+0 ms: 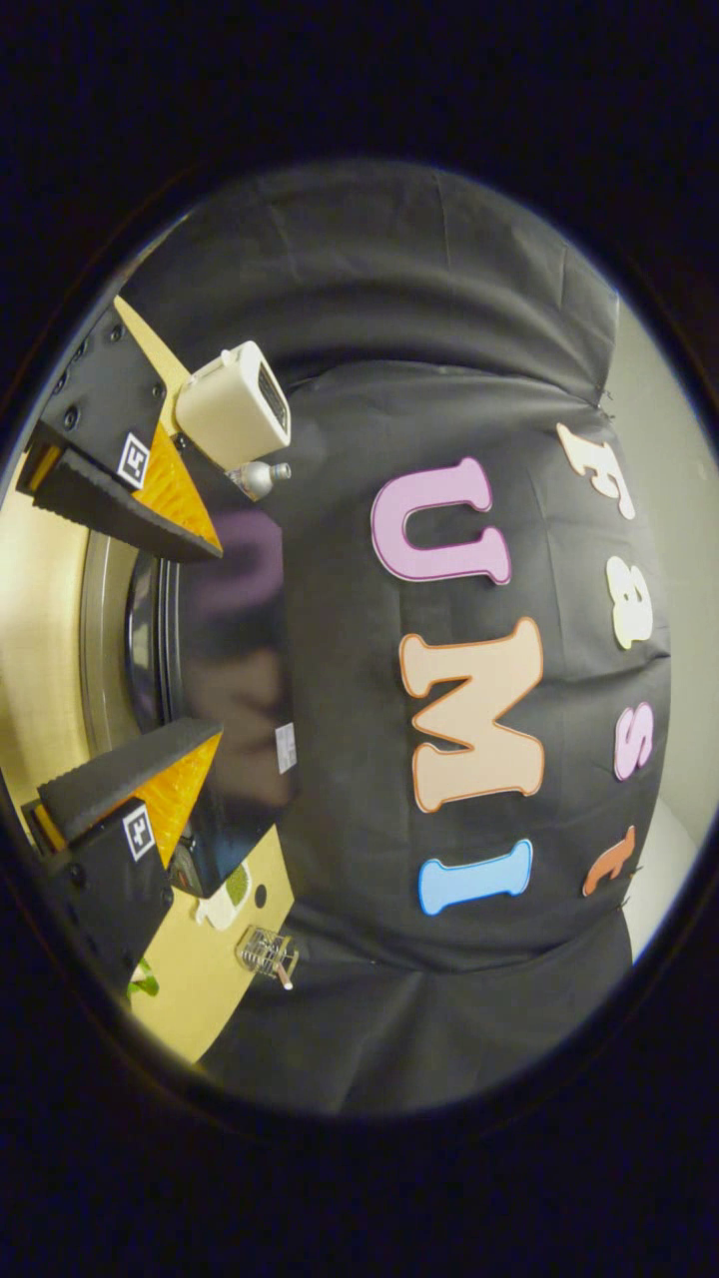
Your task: Open the toaster oven, put the food inside, and close the toaster oven door.
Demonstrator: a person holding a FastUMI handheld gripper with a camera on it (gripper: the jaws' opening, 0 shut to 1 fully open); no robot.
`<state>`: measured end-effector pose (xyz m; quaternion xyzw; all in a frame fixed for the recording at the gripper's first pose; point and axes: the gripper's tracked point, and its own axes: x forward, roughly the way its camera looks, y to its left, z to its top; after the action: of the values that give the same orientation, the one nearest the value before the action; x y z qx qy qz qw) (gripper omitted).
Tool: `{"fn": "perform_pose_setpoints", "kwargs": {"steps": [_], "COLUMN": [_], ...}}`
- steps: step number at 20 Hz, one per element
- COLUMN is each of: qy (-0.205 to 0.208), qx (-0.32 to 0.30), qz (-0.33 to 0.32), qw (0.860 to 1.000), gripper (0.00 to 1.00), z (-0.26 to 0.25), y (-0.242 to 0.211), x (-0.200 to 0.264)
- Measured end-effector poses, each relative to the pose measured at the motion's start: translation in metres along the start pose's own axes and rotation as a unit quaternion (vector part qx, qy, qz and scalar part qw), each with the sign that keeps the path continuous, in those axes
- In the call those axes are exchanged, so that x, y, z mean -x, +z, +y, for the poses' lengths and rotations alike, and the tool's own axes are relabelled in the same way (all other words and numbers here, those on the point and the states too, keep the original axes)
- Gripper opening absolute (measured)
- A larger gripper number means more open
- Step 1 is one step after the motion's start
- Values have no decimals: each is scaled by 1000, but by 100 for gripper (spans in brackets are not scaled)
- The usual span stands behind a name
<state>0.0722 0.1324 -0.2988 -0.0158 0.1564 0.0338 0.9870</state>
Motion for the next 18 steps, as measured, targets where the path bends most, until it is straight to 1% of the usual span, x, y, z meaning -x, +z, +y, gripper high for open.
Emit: {"fn": "perform_pose_setpoints", "kwargs": {"steps": [3,6,10,14,18], "qy": [-17,-17,-18,-12,-1], "qx": [16,-4,-3,0,-1], "qz": [28,11,11,18,51], "qw": [999,1000,1000,1000,999], "gripper": [99,99,100,99,99], "z": [-8,-9,-9,-8,-10], "y": [-27,-24,-28,-34,-49], "x": [-9,-7,-7,9,34]}}
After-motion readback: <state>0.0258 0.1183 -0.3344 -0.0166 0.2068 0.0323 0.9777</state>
